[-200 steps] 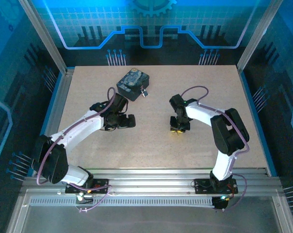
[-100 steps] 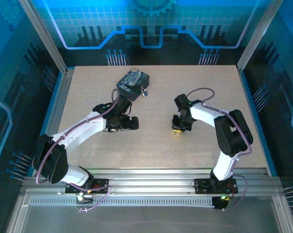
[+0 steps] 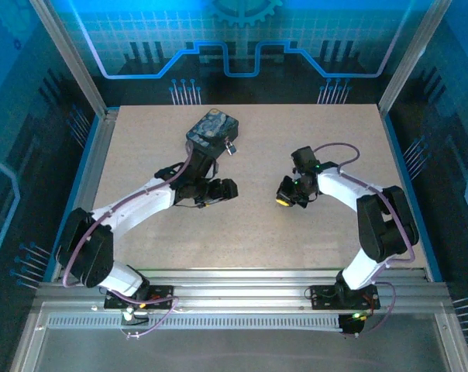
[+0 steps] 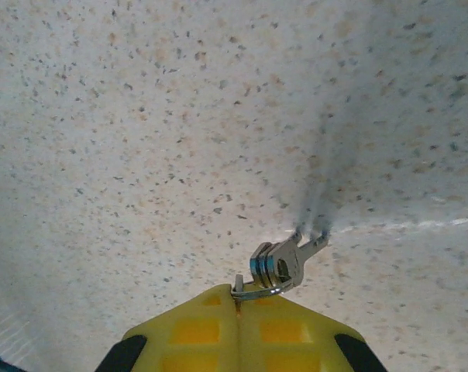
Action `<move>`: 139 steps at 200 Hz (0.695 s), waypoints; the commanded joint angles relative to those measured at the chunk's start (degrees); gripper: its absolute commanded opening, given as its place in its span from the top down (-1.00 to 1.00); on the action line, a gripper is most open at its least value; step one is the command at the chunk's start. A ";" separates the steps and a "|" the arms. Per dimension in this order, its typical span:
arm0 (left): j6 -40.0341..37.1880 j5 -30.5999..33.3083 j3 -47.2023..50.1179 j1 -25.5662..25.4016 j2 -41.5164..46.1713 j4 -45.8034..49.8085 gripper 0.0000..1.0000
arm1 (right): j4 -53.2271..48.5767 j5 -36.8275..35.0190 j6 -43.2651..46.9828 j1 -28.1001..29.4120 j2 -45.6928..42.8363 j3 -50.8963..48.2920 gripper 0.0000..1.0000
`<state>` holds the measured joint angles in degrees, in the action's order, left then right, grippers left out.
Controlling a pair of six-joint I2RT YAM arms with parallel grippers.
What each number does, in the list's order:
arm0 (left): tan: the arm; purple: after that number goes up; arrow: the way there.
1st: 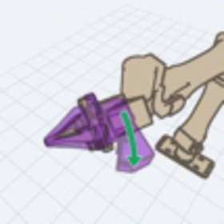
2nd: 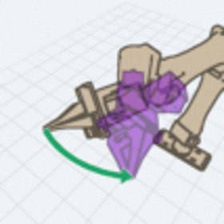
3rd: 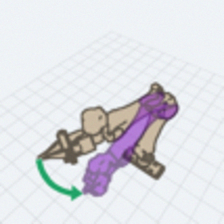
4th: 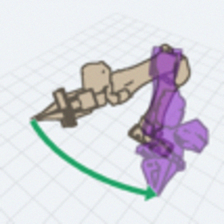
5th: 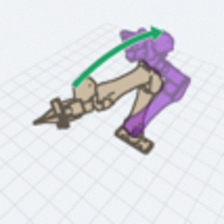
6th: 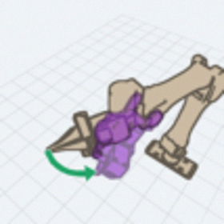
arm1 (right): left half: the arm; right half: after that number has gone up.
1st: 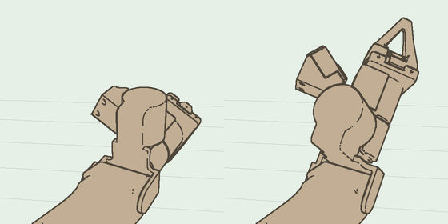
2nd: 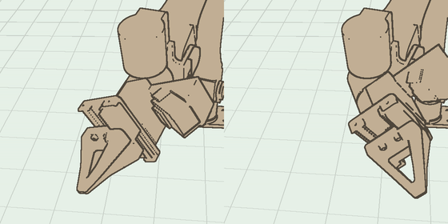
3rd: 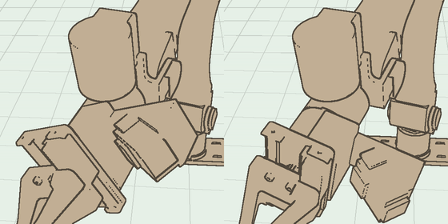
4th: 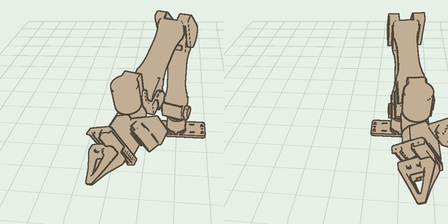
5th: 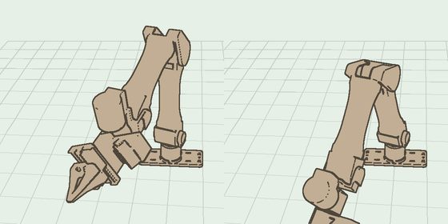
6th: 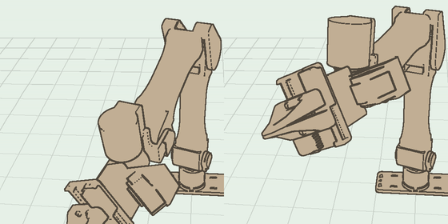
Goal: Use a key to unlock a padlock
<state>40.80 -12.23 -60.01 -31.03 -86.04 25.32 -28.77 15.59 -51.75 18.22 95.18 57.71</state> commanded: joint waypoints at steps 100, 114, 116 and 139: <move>26.28 -17.64 8.20 -1.01 -8.34 -32.80 0.01 | 27.53 13.43 -31.31 2.05 -4.26 -9.46 0.96; 27.30 -18.08 8.23 -1.00 -9.27 -34.07 0.03 | 29.30 13.85 -33.22 2.87 -3.78 -9.52 0.96; 27.38 -18.09 8.24 -1.00 -9.31 -34.14 0.03 | 29.41 13.91 -33.41 3.05 -3.84 -9.41 0.96; 28.18 -17.71 7.96 -0.99 -10.17 -34.29 0.11 | 31.77 14.18 -35.56 4.47 -3.01 -9.31 0.96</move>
<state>66.13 -28.40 -52.51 -31.64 -95.11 -6.46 -2.74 27.73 -81.91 21.10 91.72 48.58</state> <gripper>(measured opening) 0.458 0.048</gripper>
